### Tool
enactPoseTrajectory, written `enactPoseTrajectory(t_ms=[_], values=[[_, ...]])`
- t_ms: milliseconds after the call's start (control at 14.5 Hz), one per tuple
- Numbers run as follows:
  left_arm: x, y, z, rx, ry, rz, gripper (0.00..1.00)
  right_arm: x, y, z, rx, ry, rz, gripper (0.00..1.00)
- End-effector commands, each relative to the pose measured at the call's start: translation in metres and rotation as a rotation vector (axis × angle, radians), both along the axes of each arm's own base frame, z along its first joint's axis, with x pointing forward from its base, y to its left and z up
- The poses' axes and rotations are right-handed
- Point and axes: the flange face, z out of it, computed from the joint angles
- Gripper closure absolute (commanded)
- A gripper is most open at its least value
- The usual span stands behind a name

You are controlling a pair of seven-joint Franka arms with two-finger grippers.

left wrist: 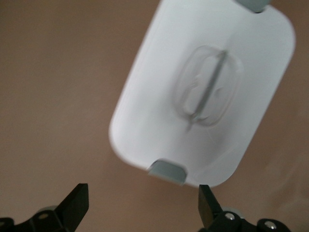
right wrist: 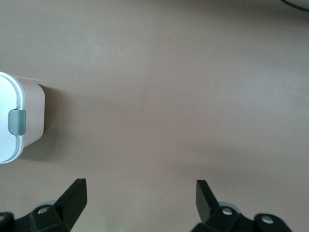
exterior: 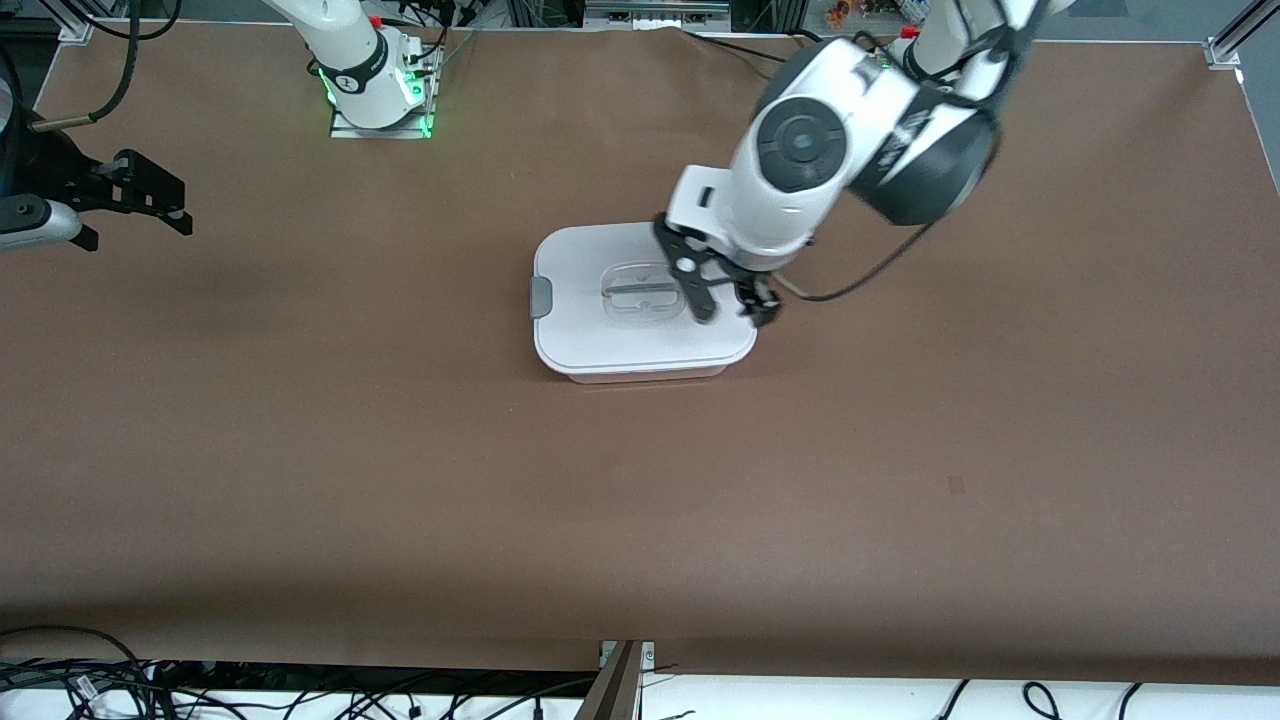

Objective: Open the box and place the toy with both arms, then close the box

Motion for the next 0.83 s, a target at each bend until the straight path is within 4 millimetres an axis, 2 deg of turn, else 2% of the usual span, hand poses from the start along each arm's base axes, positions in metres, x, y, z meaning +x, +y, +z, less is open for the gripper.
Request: enactPoseTrajectory(t_ms=[0, 206, 275, 344, 413, 551, 619, 757], values=[[0.035, 0.073, 0.046, 0.086, -0.037, 0.167, 0.0, -0.001, 0.0, 0.004, -0.007, -0.009, 0.0, 0.0], [0.044, 0.157, 0.068, 0.168, 0.02, 0.315, 0.0, -0.002, -0.001, 0.005, -0.008, -0.009, -0.002, 0.0], [0.048, 0.176, 0.079, 0.169, 0.01, 0.353, 0.0, -0.002, -0.001, 0.005, -0.008, -0.009, -0.002, 0.0], [0.044, 0.188, 0.102, 0.152, -0.029, 0.38, 0.0, -0.002, -0.001, 0.005, -0.008, -0.009, -0.002, 0.0], [0.041, 0.194, 0.107, 0.147, -0.03, 0.411, 0.0, -0.002, 0.0, 0.005, -0.008, -0.009, 0.0, 0.0], [0.03, 0.253, 0.12, 0.118, -0.007, 0.515, 0.0, -0.002, 0.0, 0.005, -0.008, -0.007, 0.0, 0.0], [0.021, 0.257, 0.124, 0.108, 0.0, 0.506, 0.0, -0.002, 0.0, 0.005, -0.008, -0.007, 0.001, 0.0], [0.014, 0.279, 0.129, 0.116, 0.0, 0.585, 0.0, -0.002, 0.0, 0.005, -0.005, -0.009, 0.001, 0.0]])
